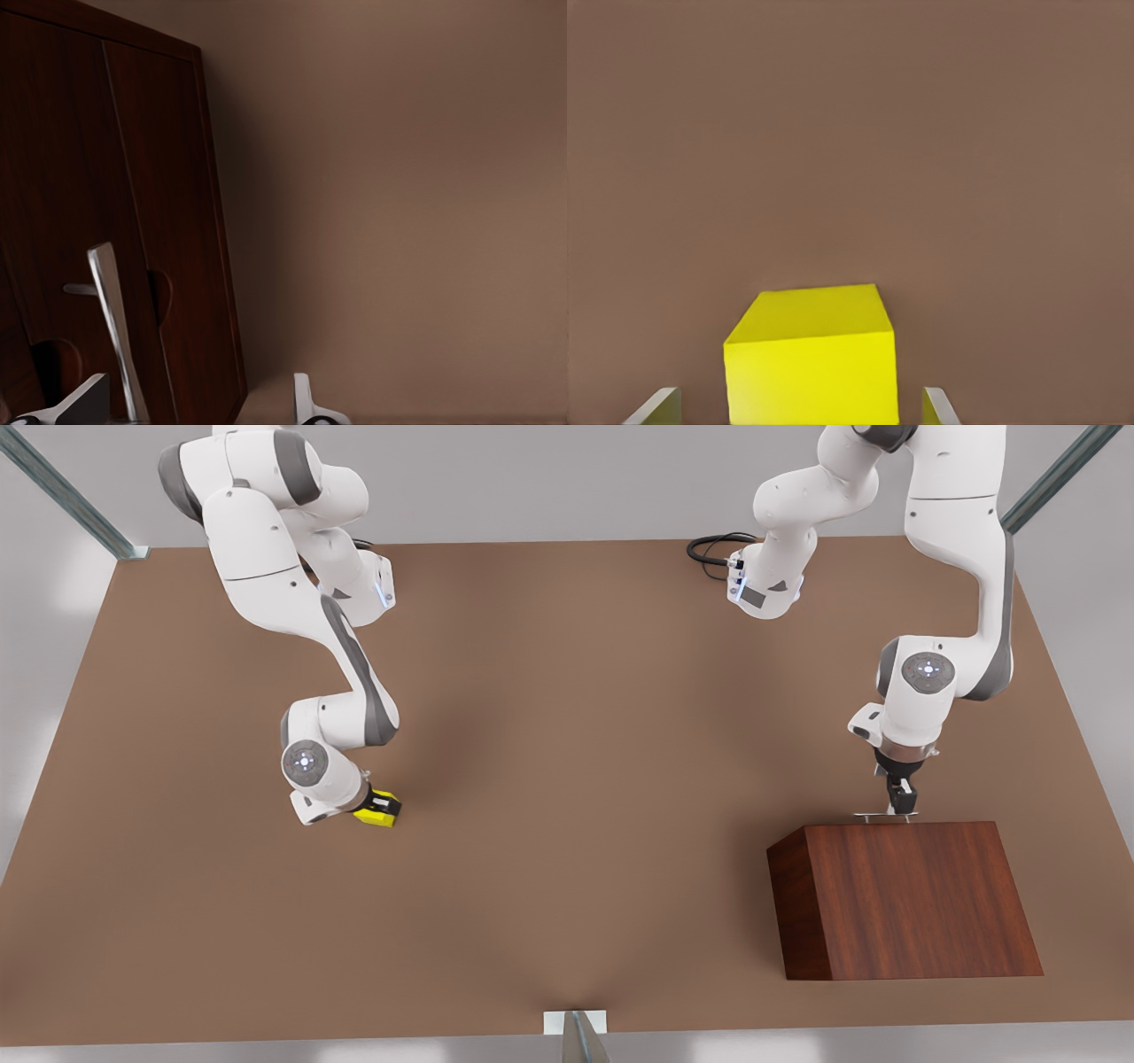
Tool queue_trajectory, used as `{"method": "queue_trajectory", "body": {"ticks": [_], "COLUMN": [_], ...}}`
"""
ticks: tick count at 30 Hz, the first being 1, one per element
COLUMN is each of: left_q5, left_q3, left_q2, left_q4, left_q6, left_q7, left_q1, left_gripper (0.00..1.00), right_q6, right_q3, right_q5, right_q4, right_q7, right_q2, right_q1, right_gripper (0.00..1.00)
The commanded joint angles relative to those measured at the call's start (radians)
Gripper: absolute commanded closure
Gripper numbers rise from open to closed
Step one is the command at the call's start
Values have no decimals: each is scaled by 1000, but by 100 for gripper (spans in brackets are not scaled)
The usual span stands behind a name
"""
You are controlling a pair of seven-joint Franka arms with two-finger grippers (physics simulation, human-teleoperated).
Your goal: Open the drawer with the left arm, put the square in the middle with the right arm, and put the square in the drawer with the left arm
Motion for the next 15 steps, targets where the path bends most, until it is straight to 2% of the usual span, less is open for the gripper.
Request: {"method": "queue_trajectory", "body": {"ticks": [1, 7, 8, 9, 15], "left_q5": [9, 19, 39, 43, 45], "left_q3": [0, 2, 2, 2, 2], "left_q2": [0, 17, 17, 17, 16], "left_q4": [2, 16, 16, 16, 14], "left_q6": [1, 0, 0, 0, 0], "left_q7": [0, -17, -23, -32, -37], "left_q1": [0, 0, 0, 0, 0], "left_gripper": [0, 1, 12, 17, 18], "right_q6": [2, 7, 7, 9, 32], "right_q3": [0, 1, 0, 1, 0], "right_q5": [0, -2, -2, 0, 0], "right_q4": [1, 4, 4, 7, 15], "right_q7": [0, -86, -86, -86, -84], "right_q2": [1, 17, 18, 24, 52], "right_q1": [0, -15, -14, -14, -8], "right_gripper": [0, 0, 0, 0, 0]}}
